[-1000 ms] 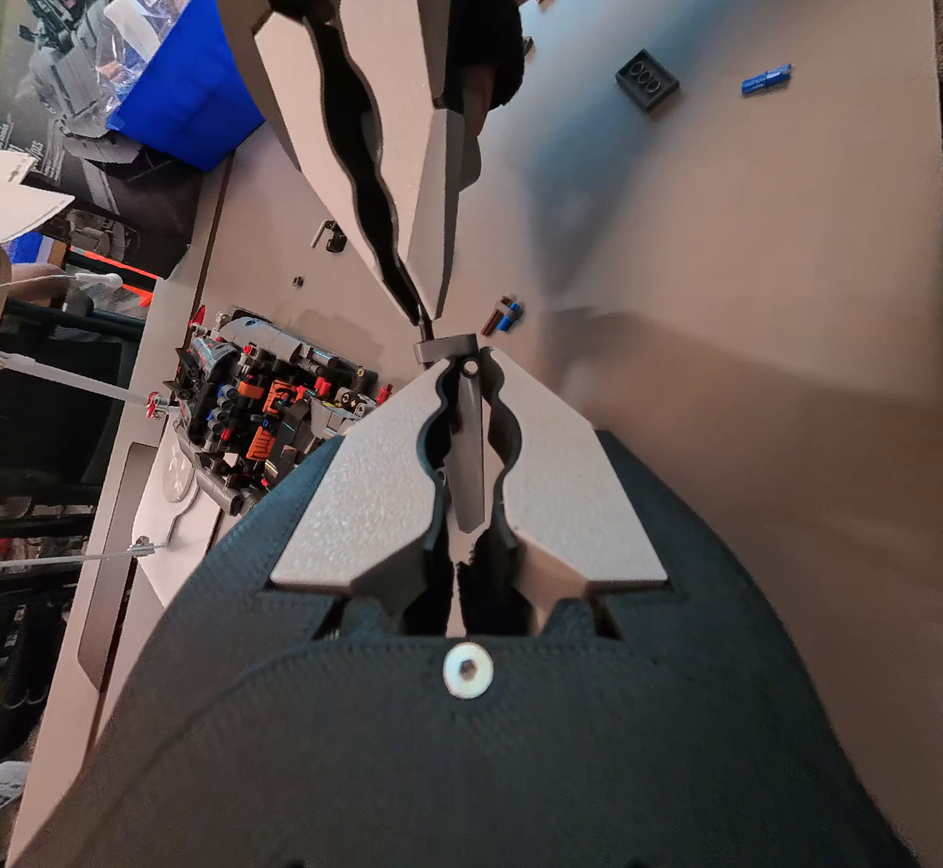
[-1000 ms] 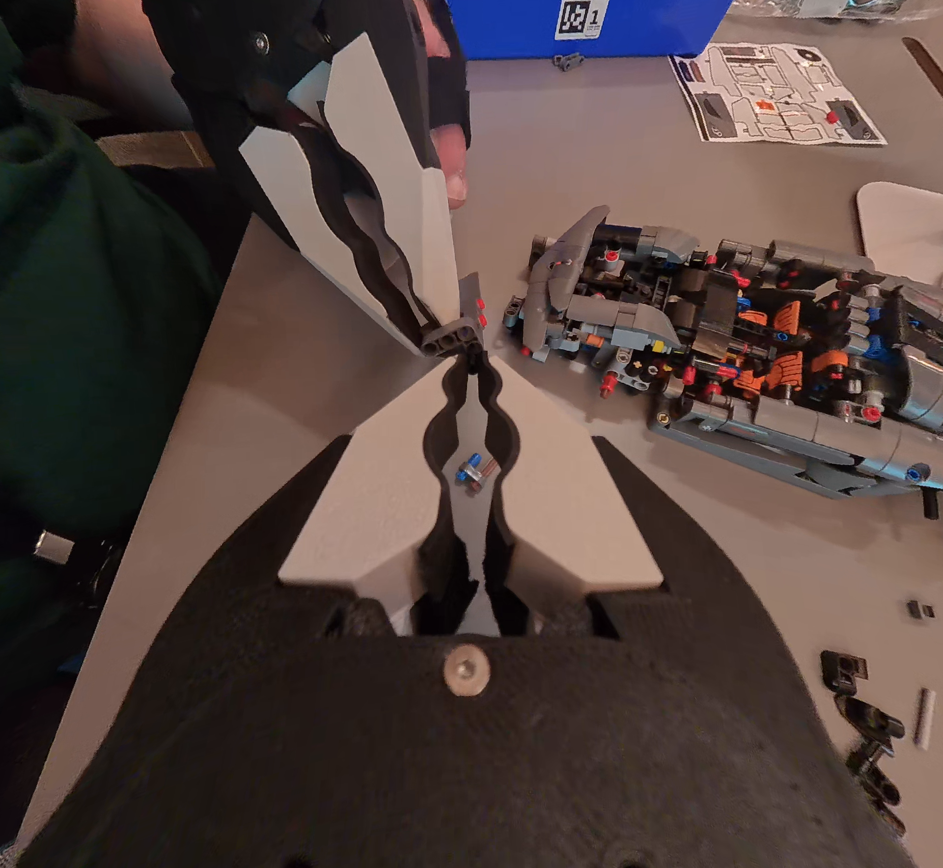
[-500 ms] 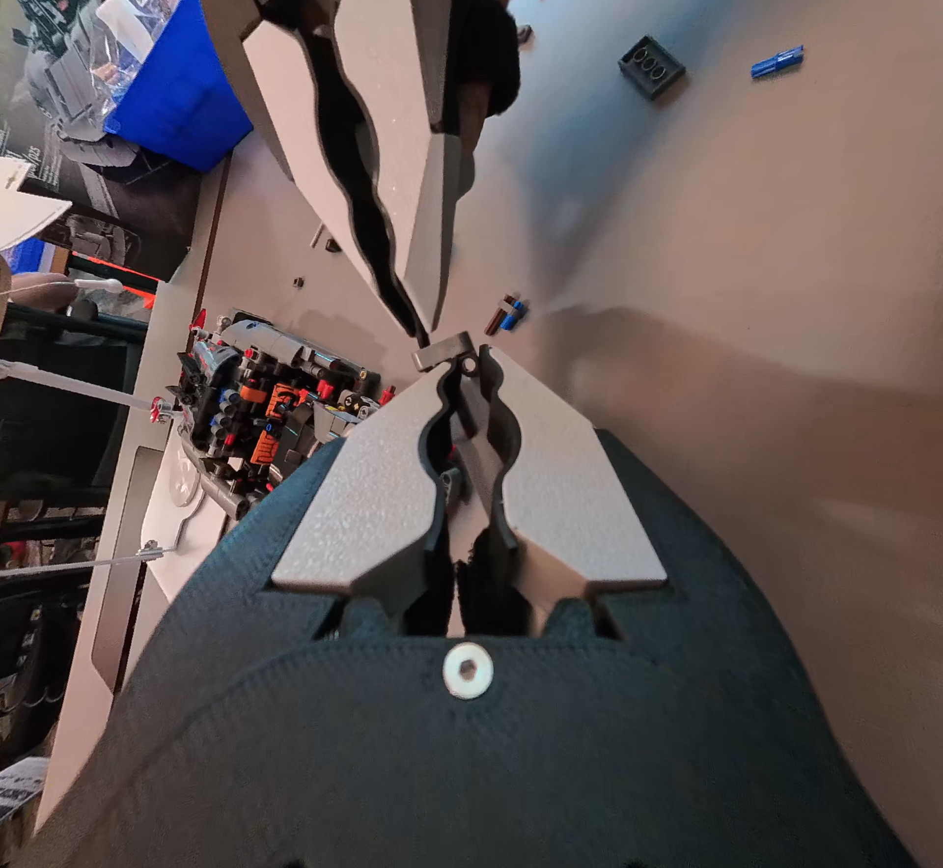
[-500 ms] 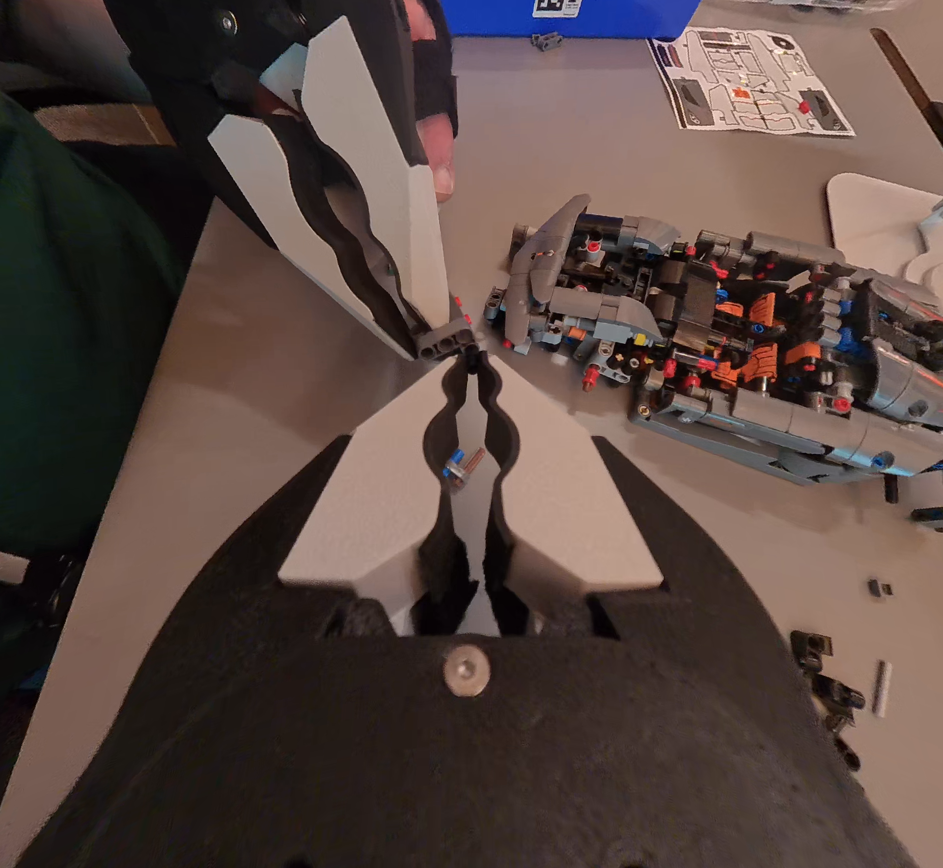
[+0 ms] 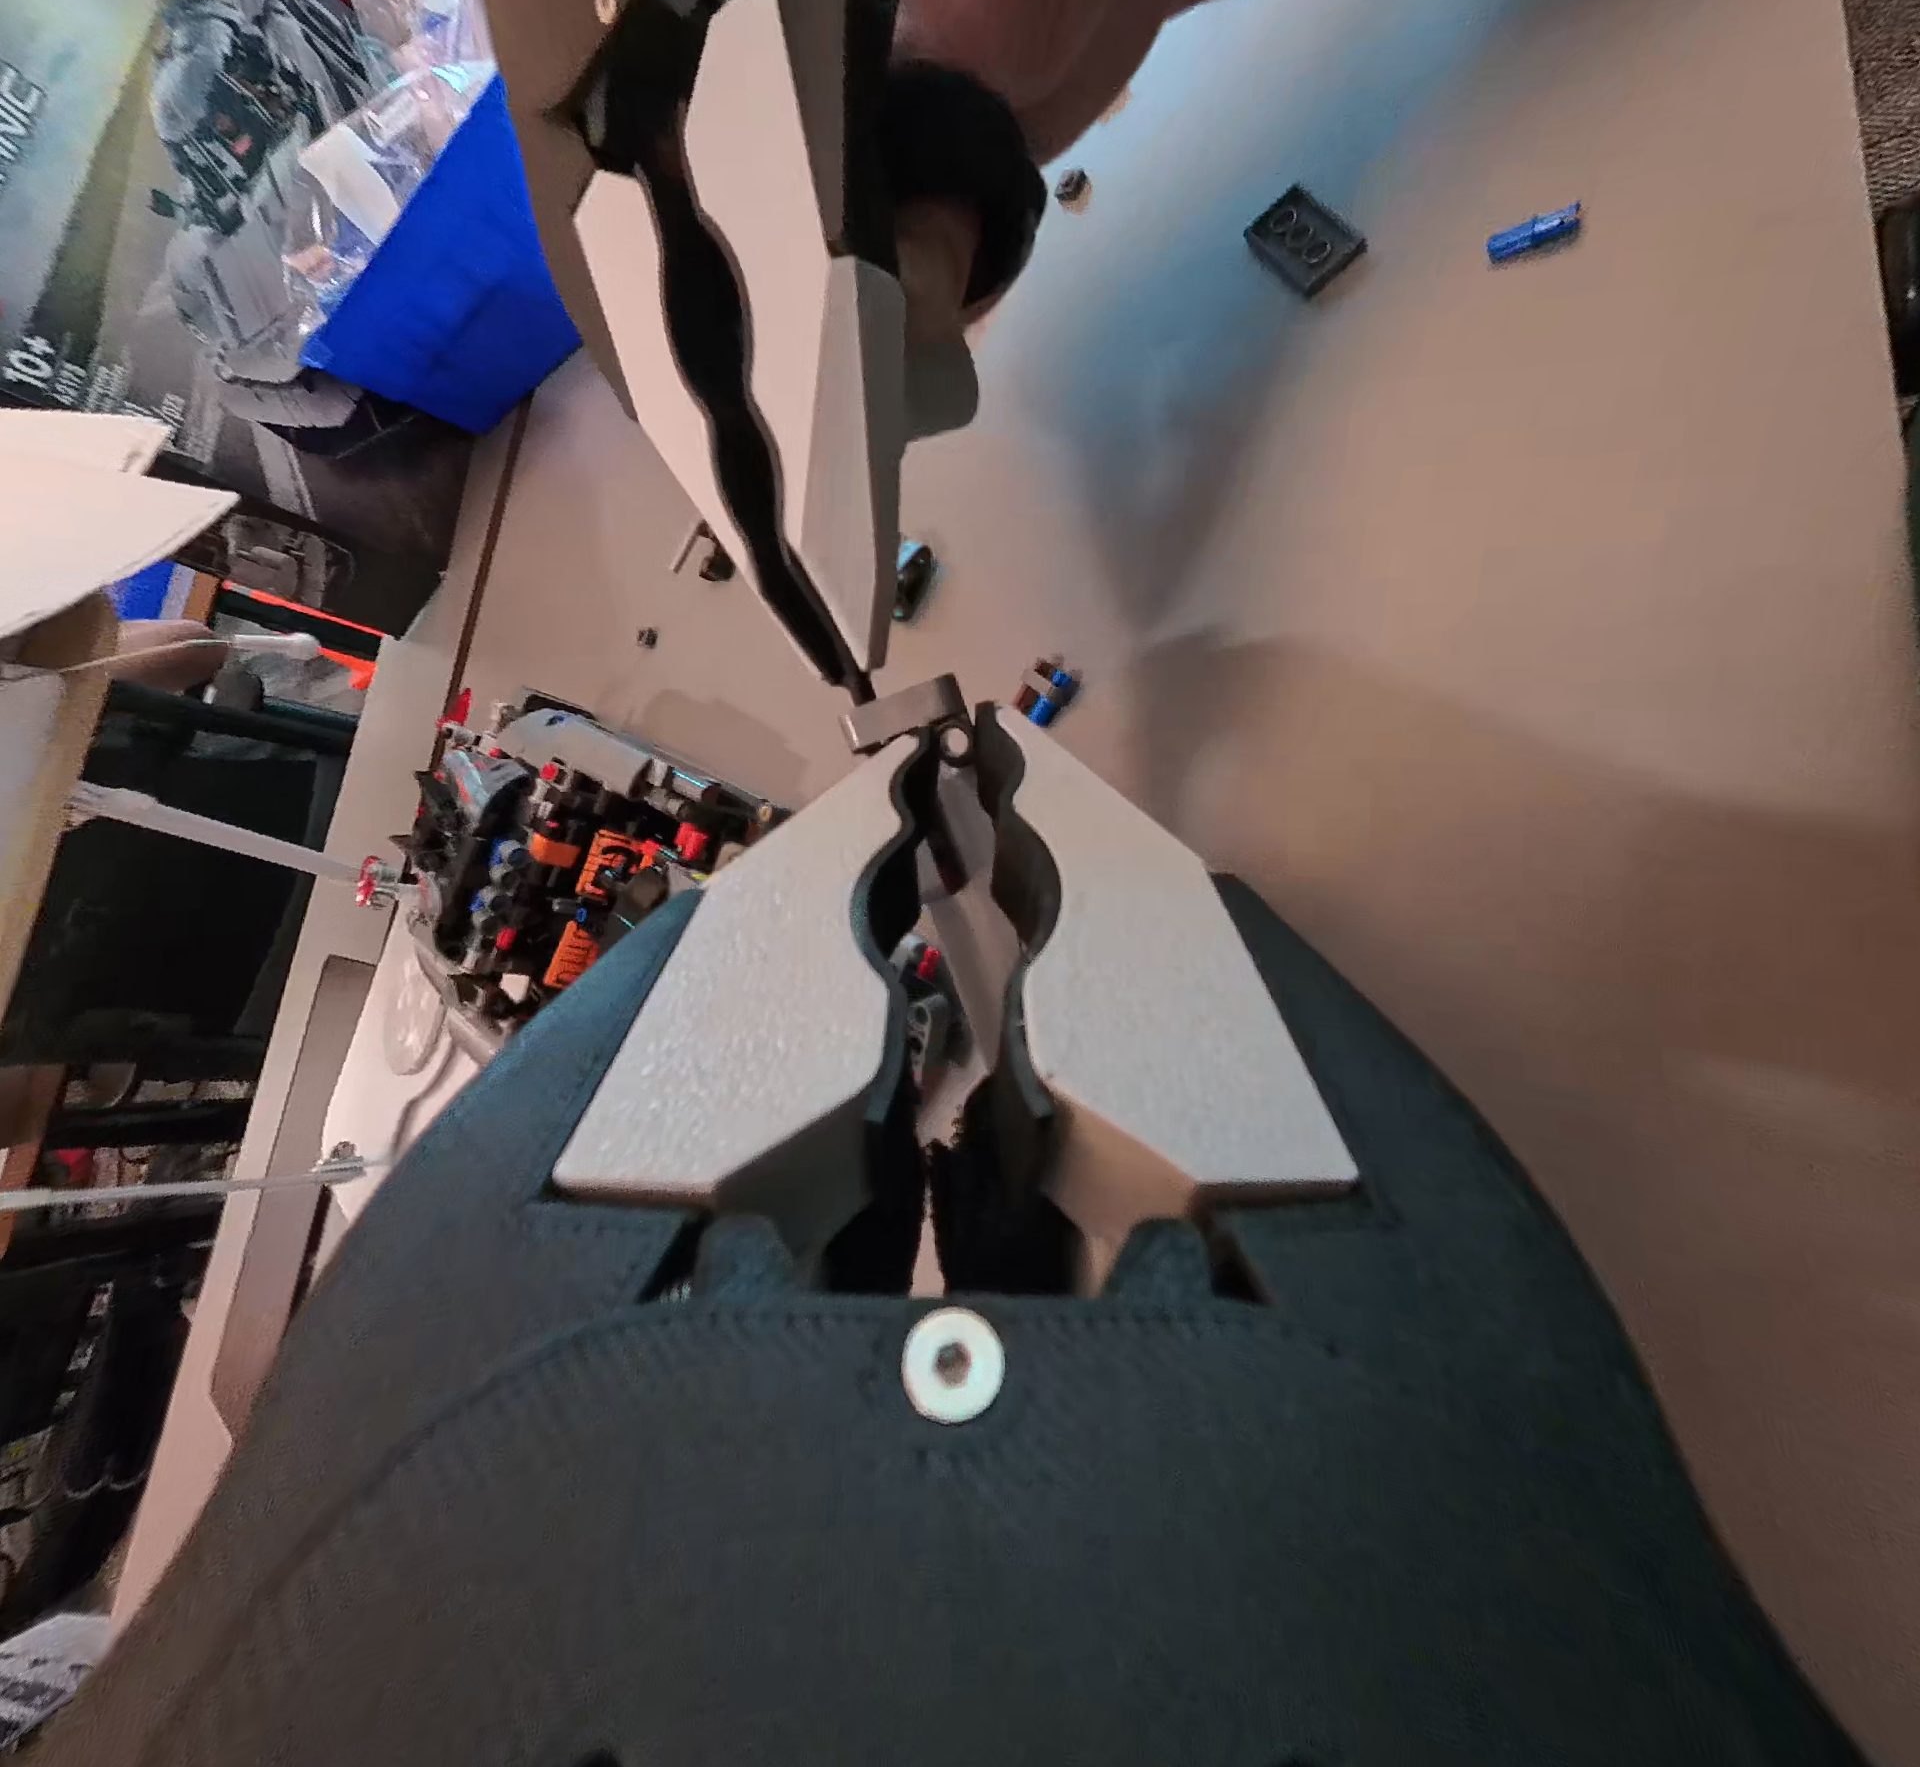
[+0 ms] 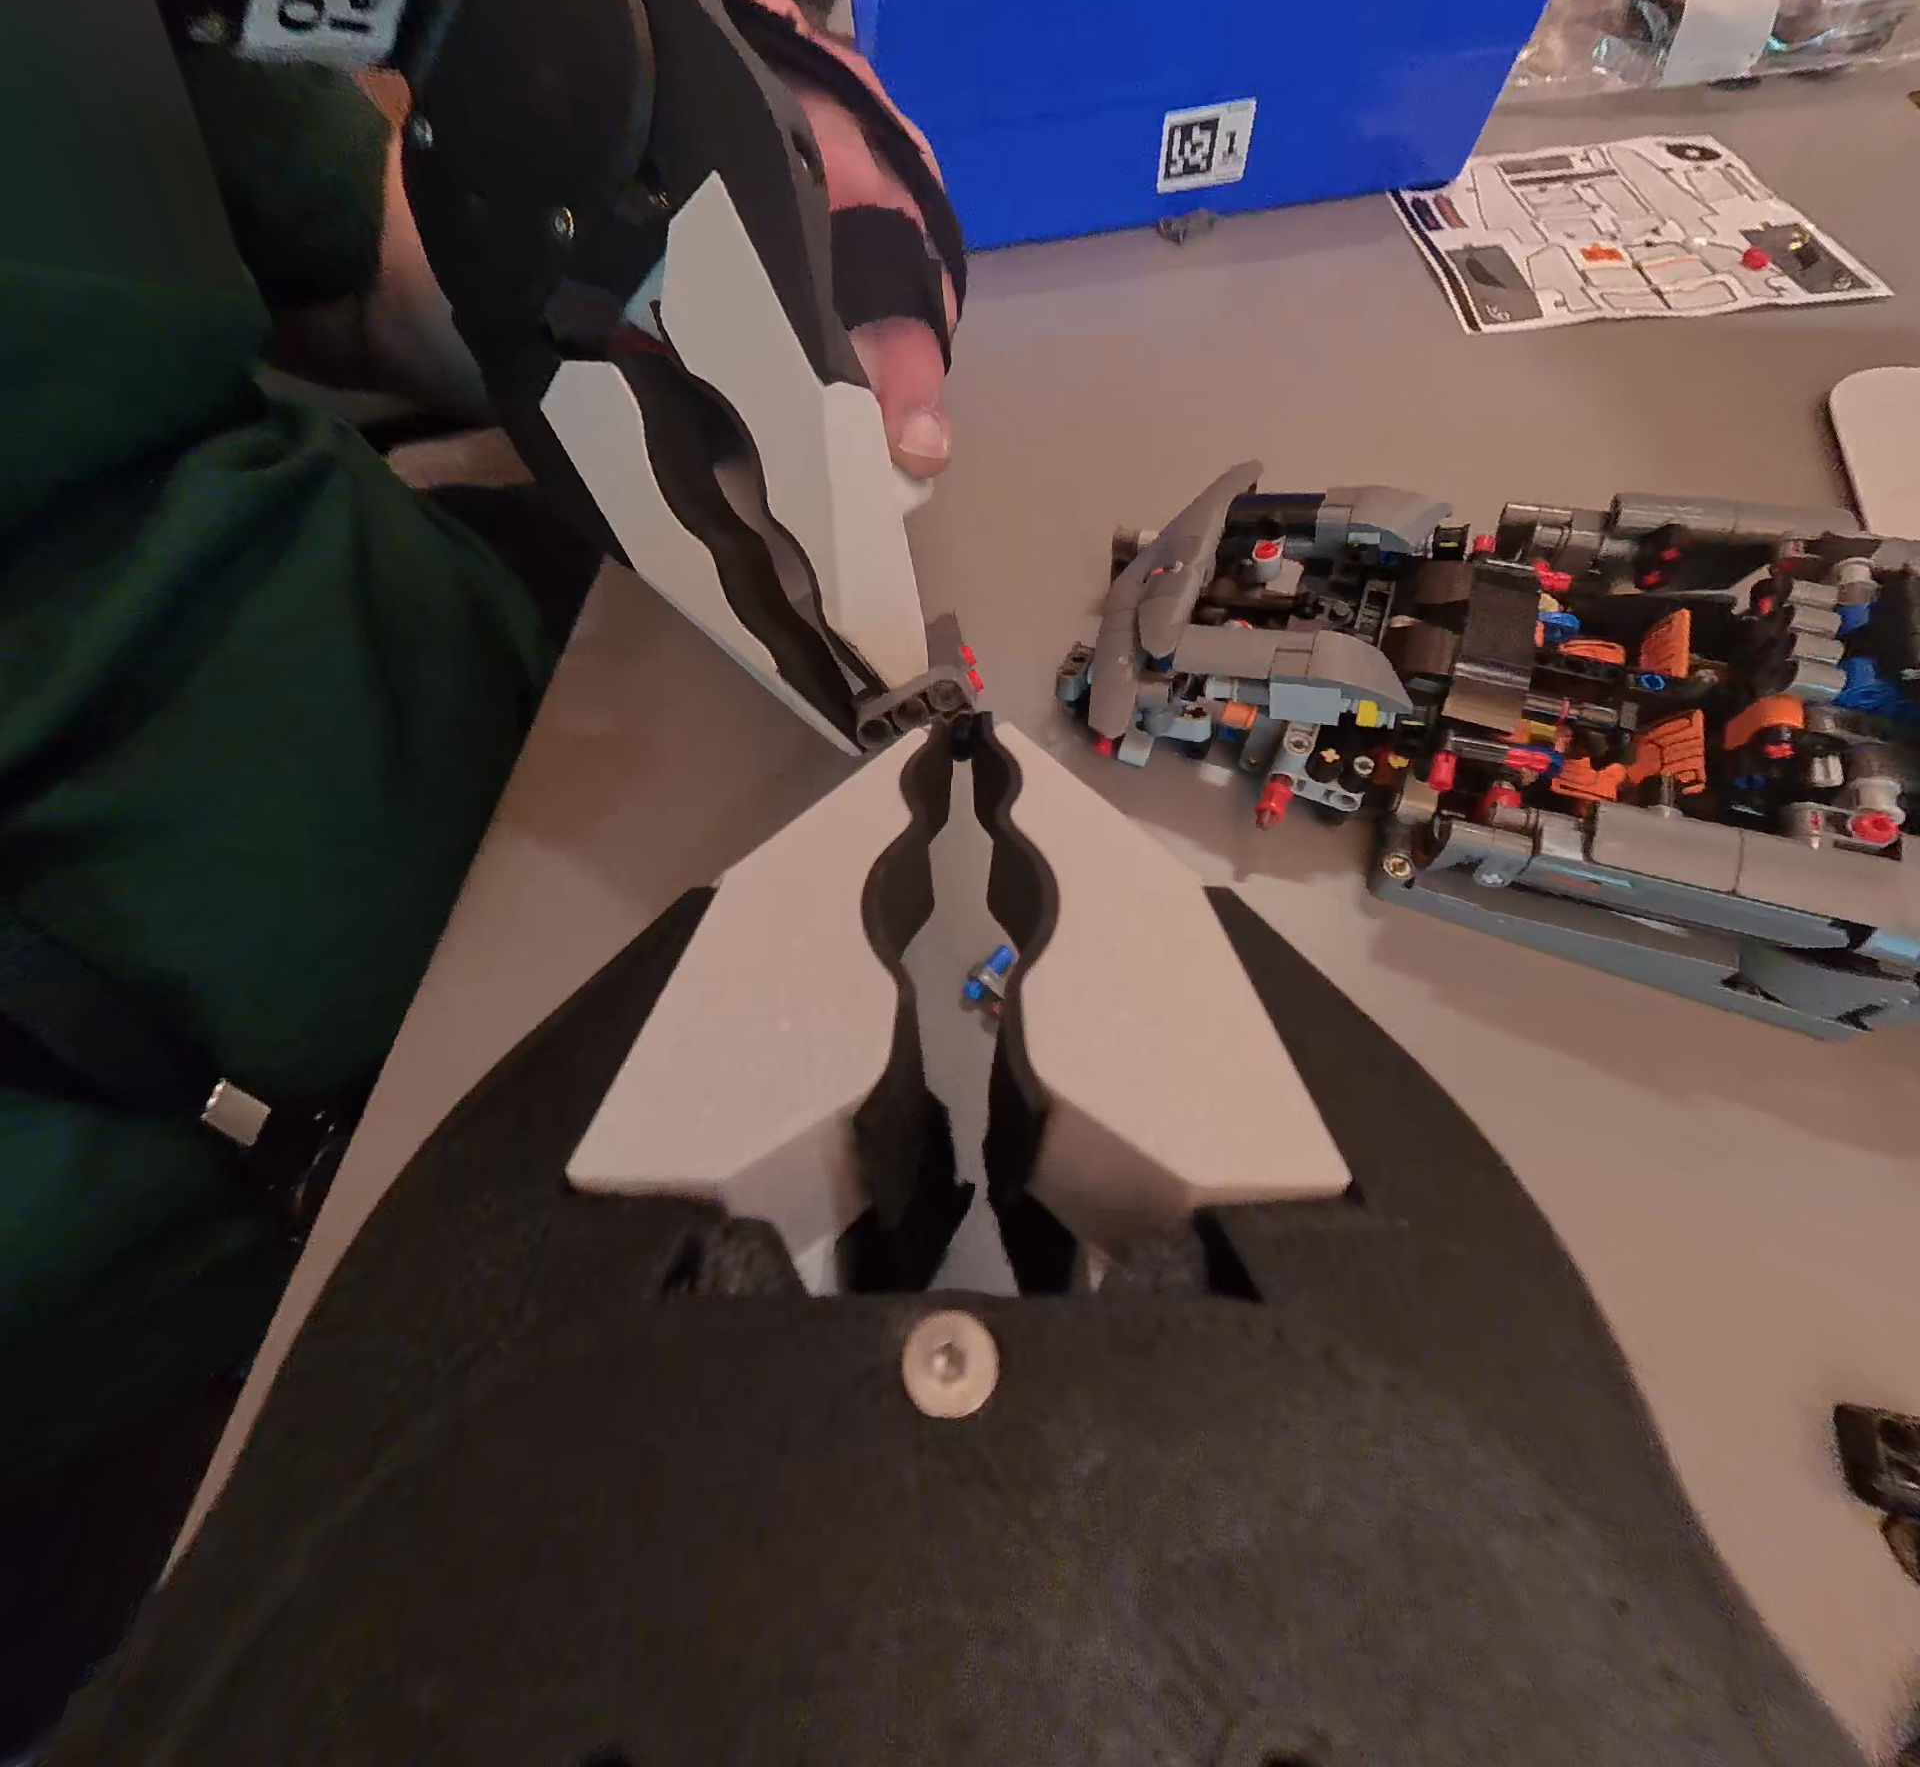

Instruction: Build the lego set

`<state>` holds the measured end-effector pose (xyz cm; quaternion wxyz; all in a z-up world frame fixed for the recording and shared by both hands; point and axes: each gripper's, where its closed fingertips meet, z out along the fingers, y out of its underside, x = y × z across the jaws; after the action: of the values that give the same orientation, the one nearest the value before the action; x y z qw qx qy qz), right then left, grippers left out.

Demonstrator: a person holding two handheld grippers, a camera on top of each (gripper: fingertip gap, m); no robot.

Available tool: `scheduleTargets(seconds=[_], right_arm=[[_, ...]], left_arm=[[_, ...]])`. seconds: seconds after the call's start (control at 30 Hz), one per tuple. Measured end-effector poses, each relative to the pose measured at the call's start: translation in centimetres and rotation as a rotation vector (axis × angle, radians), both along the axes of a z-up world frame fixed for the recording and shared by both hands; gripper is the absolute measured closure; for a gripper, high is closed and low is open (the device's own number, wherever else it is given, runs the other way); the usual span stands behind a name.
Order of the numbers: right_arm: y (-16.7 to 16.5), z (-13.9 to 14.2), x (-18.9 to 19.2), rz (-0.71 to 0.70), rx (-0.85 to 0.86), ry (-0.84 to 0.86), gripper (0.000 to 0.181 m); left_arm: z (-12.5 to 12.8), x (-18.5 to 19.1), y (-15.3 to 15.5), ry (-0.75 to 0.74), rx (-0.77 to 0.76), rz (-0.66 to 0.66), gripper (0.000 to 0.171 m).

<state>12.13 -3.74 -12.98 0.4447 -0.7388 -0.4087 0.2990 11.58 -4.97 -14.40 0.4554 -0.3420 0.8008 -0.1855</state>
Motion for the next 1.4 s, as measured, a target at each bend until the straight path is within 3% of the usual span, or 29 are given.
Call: scheduleTargets(seconds=[0.2,0.53,1.27,1.4], right_arm=[[-0.3,1.8,0.2,0.023,0.016,0.129,0.179],[-0.4,2.4,0.1,0.030,0.054,0.135,0.179],[-1.7,-1.0,-1.1,0.170,-0.123,0.019,0.179],[-1.0,-0.5,-0.9,0.138,-0.138,0.064,0.178]], left_arm=[[1.7,0.2,-0.2,-0.061,0.016,-0.020,0.167],[2.4,0.0,-0.4,-0.080,0.010,-0.038,0.167],[-0.8,-0.6,-2.1,0.017,0.066,-0.114,0.168],[-0.1,-0.4,-1.1,-0.029,0.073,-0.065,0.167]])
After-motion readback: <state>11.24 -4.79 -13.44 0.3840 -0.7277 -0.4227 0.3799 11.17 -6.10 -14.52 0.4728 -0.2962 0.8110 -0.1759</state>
